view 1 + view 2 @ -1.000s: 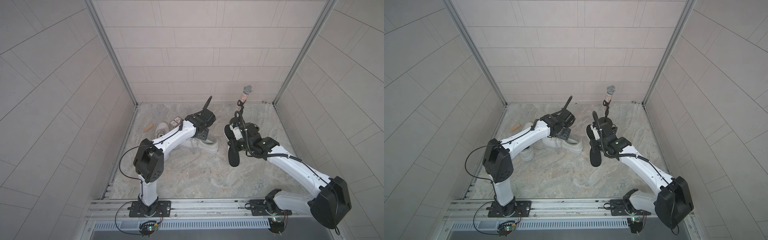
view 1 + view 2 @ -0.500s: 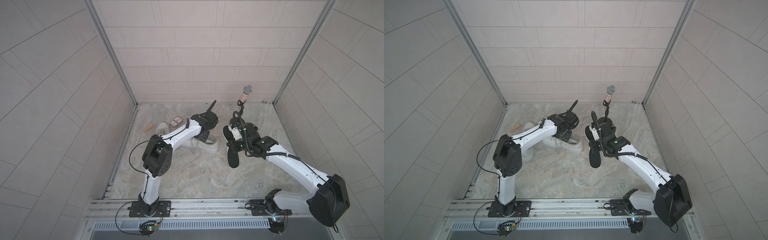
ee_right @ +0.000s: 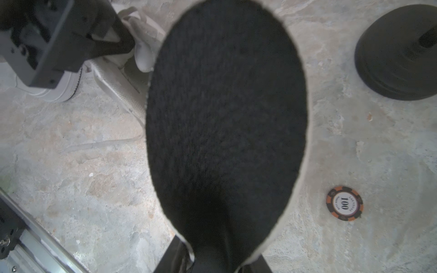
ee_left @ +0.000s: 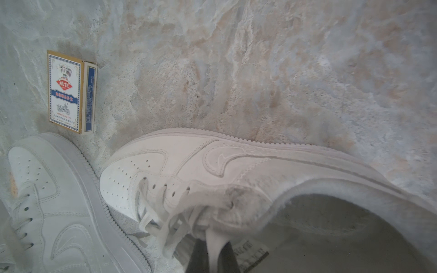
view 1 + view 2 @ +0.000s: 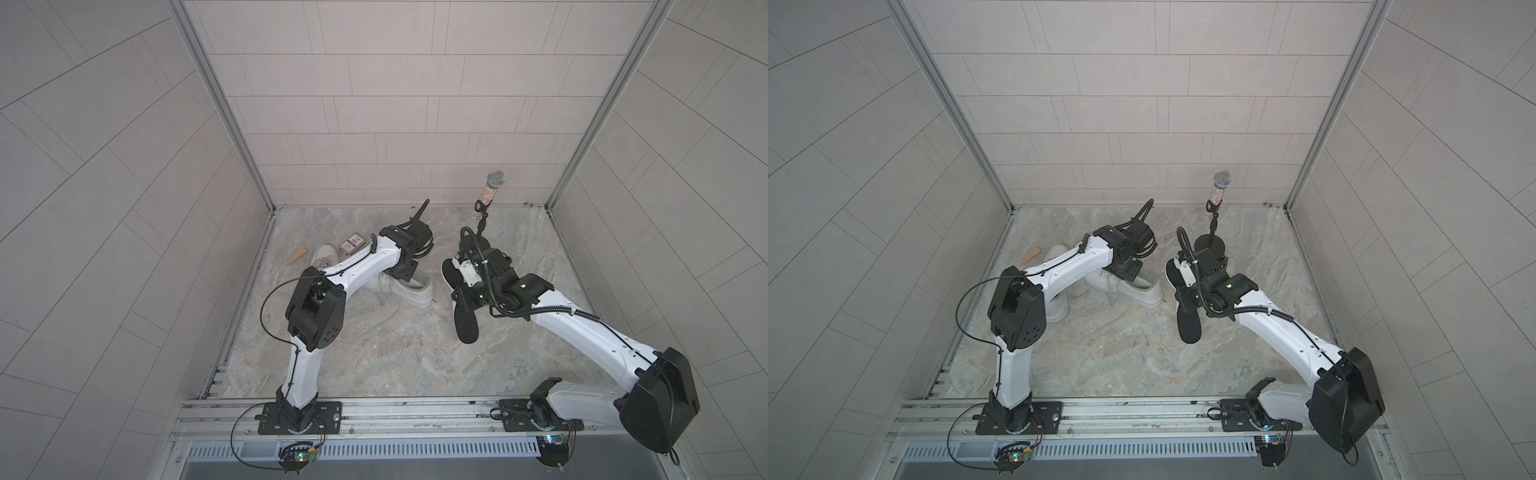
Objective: Insert the insole into the shoe
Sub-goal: Pick up the shoe at the center of the board.
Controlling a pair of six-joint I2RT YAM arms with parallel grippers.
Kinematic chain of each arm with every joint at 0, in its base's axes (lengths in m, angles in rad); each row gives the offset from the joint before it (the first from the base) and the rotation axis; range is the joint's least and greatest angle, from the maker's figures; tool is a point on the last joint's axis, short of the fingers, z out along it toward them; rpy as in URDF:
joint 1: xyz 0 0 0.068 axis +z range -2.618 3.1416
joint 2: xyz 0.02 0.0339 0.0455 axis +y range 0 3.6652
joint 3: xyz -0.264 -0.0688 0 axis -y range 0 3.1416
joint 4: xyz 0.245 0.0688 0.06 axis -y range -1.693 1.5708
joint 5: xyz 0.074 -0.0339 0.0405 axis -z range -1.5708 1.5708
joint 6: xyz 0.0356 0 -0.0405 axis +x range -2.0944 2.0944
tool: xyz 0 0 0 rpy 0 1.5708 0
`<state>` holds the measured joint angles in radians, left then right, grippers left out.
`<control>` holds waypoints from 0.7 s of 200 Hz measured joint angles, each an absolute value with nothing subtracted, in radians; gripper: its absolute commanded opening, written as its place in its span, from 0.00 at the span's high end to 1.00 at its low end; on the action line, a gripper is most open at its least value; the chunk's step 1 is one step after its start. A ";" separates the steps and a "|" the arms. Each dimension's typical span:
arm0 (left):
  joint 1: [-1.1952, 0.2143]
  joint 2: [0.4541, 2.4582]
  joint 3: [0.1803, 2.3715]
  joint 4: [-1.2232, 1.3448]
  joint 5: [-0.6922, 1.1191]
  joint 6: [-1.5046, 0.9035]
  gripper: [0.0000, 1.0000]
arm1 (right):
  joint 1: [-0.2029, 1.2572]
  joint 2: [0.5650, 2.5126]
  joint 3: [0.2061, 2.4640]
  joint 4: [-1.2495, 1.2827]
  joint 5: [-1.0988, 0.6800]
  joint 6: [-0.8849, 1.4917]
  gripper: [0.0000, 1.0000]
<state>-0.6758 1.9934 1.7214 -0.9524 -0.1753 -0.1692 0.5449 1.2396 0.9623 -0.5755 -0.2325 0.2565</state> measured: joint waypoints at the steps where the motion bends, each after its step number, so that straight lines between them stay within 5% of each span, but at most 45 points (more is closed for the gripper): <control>1: -0.675 1.991 1.720 -0.951 -0.173 -0.168 1.00 | 0.548 1.240 0.963 -0.578 -0.234 0.256 0.65; 64: -0.673 1.705 1.414 -0.727 0.101 -0.058 1.00 | 0.617 1.237 1.016 -0.693 -0.355 0.269 0.65; 140: -0.681 1.671 1.284 -0.545 0.202 0.043 1.00 | 0.616 1.166 1.055 -0.791 -0.539 0.403 0.66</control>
